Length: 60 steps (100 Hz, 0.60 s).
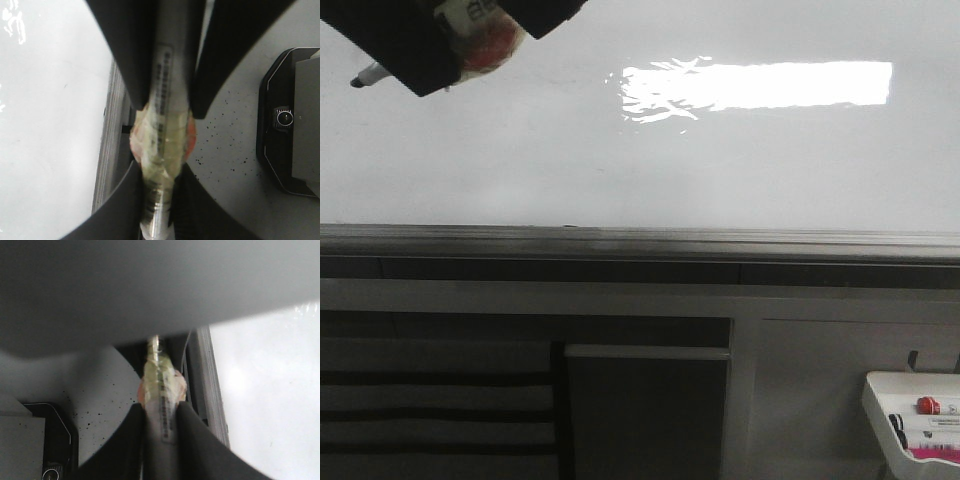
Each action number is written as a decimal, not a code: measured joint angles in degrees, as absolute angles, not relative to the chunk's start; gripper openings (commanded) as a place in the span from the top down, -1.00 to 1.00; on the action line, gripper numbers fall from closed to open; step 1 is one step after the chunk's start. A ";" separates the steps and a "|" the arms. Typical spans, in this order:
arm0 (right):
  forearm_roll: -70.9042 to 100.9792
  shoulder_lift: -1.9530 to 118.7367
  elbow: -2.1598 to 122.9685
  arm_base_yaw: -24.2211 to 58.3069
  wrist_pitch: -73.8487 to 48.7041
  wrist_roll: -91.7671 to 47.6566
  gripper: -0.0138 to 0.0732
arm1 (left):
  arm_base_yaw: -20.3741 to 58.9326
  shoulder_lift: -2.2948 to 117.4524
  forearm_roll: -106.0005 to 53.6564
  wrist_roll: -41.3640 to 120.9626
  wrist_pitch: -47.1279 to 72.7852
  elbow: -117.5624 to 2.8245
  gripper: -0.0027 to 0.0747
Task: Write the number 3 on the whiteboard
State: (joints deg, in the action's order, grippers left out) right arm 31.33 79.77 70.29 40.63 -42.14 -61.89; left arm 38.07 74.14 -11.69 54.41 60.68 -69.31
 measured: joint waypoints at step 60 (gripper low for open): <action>31.43 79.77 70.29 40.63 -42.38 -62.18 0.64 | 38.07 74.14 -11.87 54.91 60.70 -69.31 0.98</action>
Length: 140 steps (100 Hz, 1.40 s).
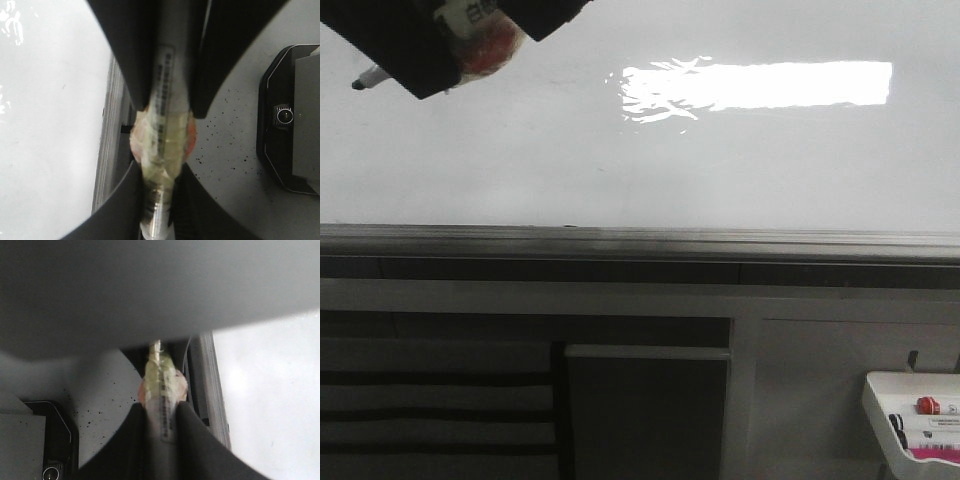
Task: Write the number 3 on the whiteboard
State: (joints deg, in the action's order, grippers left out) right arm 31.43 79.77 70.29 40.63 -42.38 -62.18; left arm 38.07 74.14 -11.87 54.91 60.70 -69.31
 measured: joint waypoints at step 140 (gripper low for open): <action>23.40 62.53 67.44 15.02 -57.41 -33.36 0.82 | 23.74 69.56 -19.55 37.09 55.14 -64.99 0.20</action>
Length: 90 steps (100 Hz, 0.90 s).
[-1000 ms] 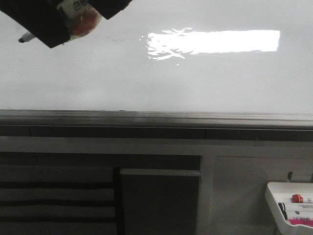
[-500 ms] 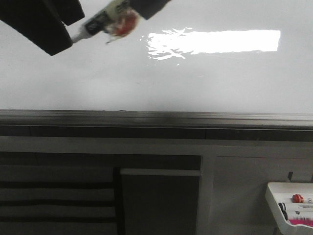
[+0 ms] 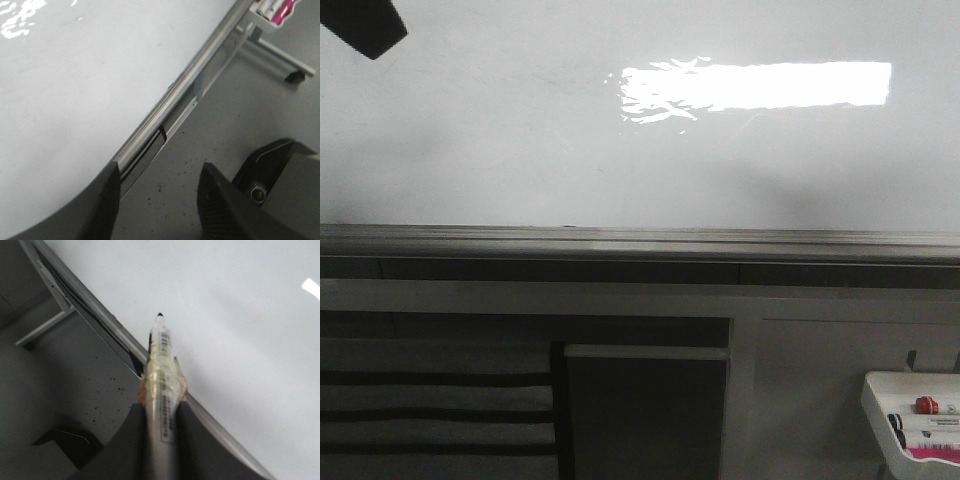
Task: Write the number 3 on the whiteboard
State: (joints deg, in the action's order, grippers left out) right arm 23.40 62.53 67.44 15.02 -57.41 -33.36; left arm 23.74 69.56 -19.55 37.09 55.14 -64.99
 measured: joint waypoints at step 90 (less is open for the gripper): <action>12.24 73.75 70.62 27.85 -46.08 -15.13 0.82 | 16.57 59.03 -29.07 36.73 40.48 -50.76 0.73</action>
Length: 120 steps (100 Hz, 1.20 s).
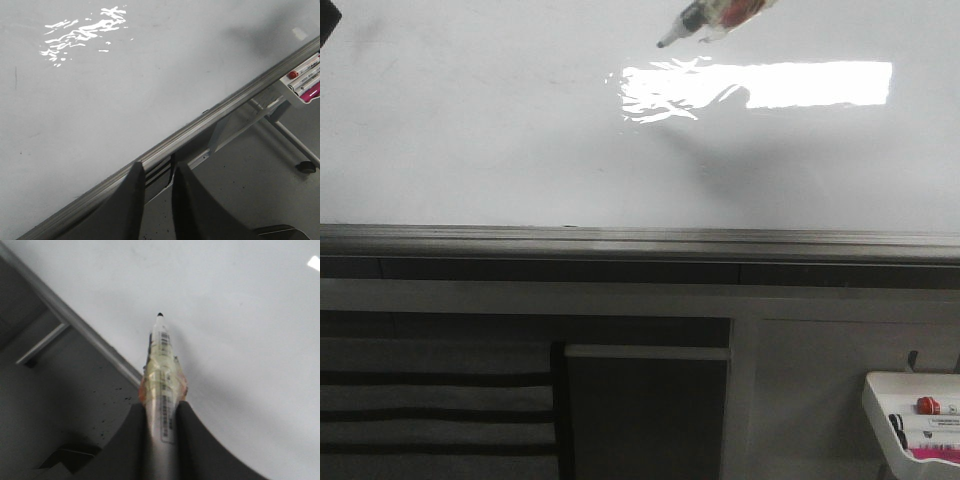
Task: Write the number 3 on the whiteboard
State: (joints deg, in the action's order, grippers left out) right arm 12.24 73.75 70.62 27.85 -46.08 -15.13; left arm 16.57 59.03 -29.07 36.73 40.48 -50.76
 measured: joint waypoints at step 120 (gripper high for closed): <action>6.76 78.25 67.60 27.13 -43.59 -8.75 0.82 | 16.57 59.03 -27.90 36.73 40.03 -50.76 0.98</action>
